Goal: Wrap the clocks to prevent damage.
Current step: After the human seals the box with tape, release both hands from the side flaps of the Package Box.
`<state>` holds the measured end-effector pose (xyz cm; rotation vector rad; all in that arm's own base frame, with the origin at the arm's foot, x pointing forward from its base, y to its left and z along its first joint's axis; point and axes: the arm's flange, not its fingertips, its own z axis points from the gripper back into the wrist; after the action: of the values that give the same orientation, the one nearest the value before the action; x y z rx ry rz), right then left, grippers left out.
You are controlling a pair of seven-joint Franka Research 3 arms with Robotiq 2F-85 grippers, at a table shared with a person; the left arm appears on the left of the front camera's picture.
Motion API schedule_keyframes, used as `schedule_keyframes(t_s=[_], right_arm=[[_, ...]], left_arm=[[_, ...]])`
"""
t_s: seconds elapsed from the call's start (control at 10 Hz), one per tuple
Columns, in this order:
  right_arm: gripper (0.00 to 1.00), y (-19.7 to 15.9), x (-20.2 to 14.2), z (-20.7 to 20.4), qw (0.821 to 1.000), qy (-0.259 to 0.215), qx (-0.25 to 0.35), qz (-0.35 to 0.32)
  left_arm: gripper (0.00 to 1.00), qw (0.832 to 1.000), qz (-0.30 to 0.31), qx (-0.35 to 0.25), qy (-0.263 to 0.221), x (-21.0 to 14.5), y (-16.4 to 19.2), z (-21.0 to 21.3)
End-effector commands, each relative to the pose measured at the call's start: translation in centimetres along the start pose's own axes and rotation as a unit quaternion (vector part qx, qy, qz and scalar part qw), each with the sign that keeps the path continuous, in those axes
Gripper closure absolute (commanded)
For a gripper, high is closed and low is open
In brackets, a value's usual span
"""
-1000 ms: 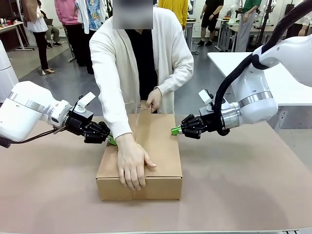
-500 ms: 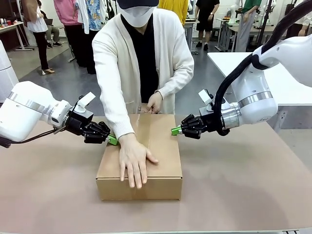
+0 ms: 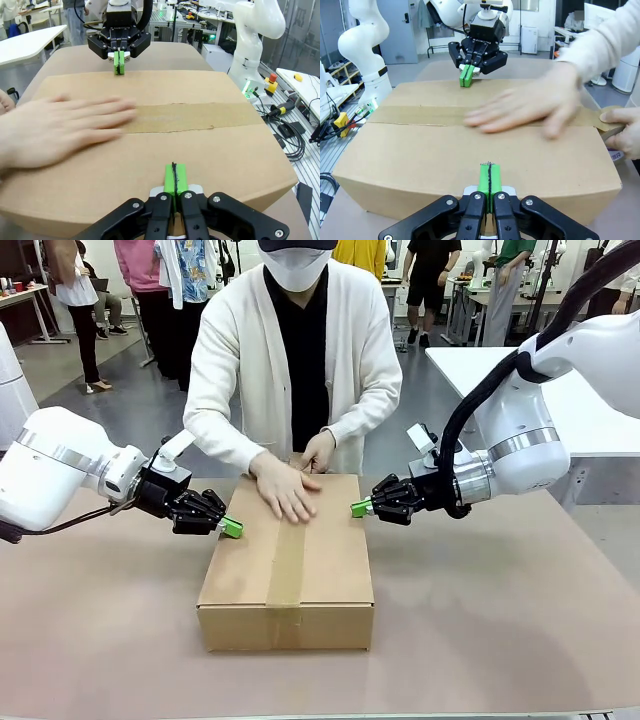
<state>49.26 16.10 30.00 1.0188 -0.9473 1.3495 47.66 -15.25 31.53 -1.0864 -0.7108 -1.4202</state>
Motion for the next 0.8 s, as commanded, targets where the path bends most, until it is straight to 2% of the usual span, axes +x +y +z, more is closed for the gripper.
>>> schedule_keyframes(t_s=[0.0, 0.7], right_arm=[[0.99, 0.05, -0.24, -0.23, 1.000, 0.003, 0.000, -0.002], [0.99, 0.05, -0.24, -0.23, 1.000, 0.003, 0.000, -0.002]], left_arm=[[1.00, 1.000, 0.002, 0.002, 0.004, -0.24, 0.05, -0.19], [1.00, 1.000, 0.002, 0.002, 0.004, -0.24, 0.05, -0.19]])
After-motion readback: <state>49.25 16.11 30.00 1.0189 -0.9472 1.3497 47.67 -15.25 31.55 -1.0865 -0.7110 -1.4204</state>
